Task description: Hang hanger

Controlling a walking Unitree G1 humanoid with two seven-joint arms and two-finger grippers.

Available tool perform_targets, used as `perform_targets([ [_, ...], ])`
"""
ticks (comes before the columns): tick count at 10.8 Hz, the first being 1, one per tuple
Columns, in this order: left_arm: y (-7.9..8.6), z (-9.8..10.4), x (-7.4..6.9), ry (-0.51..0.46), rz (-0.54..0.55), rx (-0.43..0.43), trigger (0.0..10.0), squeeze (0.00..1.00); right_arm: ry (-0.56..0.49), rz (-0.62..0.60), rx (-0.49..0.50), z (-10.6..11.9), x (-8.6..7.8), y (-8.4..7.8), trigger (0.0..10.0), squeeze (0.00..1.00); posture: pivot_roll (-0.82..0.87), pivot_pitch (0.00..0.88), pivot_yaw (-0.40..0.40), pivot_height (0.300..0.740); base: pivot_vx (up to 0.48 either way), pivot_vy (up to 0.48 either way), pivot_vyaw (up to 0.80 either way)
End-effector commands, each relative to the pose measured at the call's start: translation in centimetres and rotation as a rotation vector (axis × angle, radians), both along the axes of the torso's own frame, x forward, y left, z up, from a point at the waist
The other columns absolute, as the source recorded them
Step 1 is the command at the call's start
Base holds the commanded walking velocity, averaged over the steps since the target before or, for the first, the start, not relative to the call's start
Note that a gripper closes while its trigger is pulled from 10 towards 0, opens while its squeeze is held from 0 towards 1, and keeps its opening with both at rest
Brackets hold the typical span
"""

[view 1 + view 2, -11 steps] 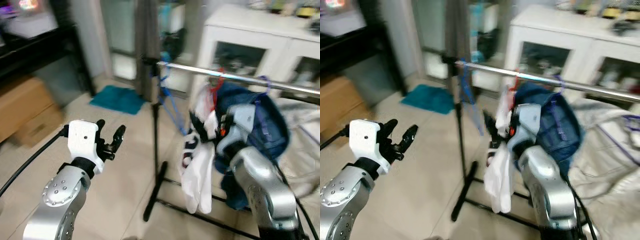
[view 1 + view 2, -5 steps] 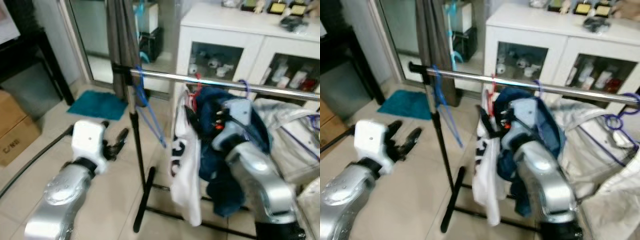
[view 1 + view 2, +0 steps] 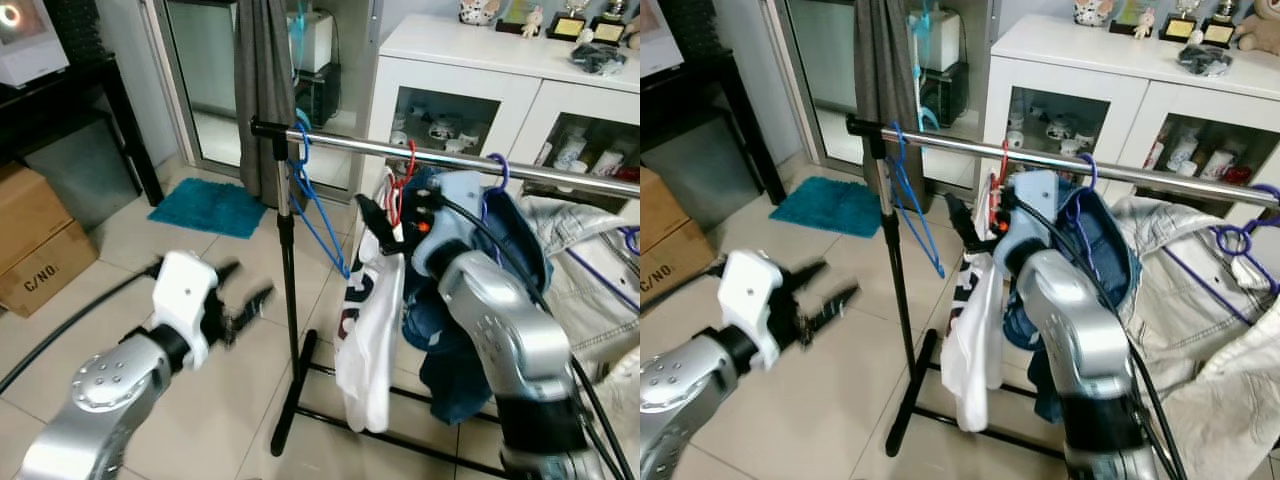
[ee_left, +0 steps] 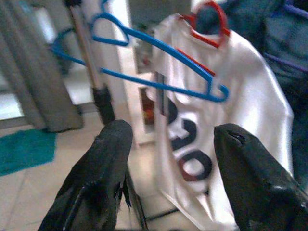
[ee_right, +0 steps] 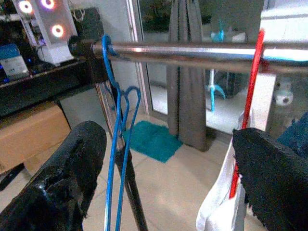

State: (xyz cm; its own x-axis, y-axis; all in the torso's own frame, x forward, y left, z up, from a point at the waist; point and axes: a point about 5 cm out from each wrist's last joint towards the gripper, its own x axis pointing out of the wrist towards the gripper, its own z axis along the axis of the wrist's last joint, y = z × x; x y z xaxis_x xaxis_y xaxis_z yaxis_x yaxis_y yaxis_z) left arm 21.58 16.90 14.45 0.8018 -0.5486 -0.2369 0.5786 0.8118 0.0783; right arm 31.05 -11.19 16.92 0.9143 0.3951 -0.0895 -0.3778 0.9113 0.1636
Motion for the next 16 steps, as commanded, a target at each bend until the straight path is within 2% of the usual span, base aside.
perform_targets([
  [1, -0.6, 0.0, -0.6, 0.014, -0.101, 0.018, 10.0, 0.0, 0.035, -0.001, -0.031, -0.1, 0.8, 0.3, 10.0, 0.97, -0.04, 0.0, 0.023, 0.74, 0.0, 0.0, 0.0],
  [2, -0.7, -0.2, -0.8, 0.032, -0.167, 0.047, 10.0, 0.0, 0.096, -0.079, -0.078, -0.3, 2.5, 0.0, 10.0, 0.0, -0.03, 0.0, 0.02, 0.74, 0.0, 0.0, 0.0],
  [3, -0.6, -0.1, -0.8, 0.037, -0.181, 0.055, 10.0, 0.0, 0.115, -0.127, -0.066, 0.1, 3.7, -0.2, 10.0, 0.0, -0.03, 0.0, 0.018, 0.74, 0.0, 0.0, 0.0],
  [5, -0.7, -0.1, -0.8, 0.045, -0.19, 0.062, 10.0, 0.0, 0.145, -0.14, -0.067, 0.3, 5.0, -0.1, 10.0, 0.0, -0.03, 0.0, 0.015, 0.74, 0.0, 0.0, 0.0],
  [6, -0.7, -0.2, -0.8, 0.045, -0.196, 0.065, 10.0, 0.0, 0.169, -0.159, -0.066, 0.2, 5.5, -0.2, 5.6, 0.0, -0.03, 0.0, 0.011, 0.74, 0.0, 0.0, 0.0],
  [7, -0.7, -0.2, -0.8, 0.045, -0.199, 0.069, 10.0, 0.0, 0.189, -0.17, -0.065, 0.1, 5.9, -0.3, 0.0, 0.0, -0.03, 0.0, 0.006, 0.74, 0.0, 0.0, 0.0],
  [11, -0.8, -0.1, -0.9, 0.036, -0.191, 0.064, 10.0, 0.0, 0.188, -0.153, -0.076, 0.3, 6.5, -0.3, 0.0, 0.0, -0.03, 0.0, -0.007, 0.74, 0.0, 0.0, 0.0],
  [16, -0.8, -0.2, -0.9, 0.04, -0.195, 0.066, 10.0, 0.0, 0.194, -0.141, -0.071, 0.1, 6.5, -0.4, 0.0, 0.0, -0.03, 0.0, -0.001, 0.74, 0.0, 0.0, 0.0],
])
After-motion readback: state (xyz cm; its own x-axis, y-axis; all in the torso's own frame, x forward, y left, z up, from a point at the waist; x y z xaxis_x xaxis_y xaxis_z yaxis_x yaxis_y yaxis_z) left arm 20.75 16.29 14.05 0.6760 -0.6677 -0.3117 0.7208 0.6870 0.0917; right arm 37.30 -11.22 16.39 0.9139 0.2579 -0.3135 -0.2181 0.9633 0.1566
